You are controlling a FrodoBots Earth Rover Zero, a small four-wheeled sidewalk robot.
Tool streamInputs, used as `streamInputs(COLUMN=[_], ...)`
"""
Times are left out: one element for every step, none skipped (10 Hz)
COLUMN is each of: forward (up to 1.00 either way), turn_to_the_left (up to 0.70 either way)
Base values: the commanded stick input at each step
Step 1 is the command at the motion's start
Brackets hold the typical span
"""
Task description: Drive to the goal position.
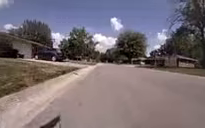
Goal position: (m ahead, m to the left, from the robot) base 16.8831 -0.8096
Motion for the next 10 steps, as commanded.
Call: streamInputs(forward=[1.00,1.00,1.00,1.00,1.00,1.00,1.00,1.00,1.00,1.00], turn_to_the_left=[0.00,0.00,0.00,0.00,0.00,0.00,0.00,0.00,0.00,0.00])
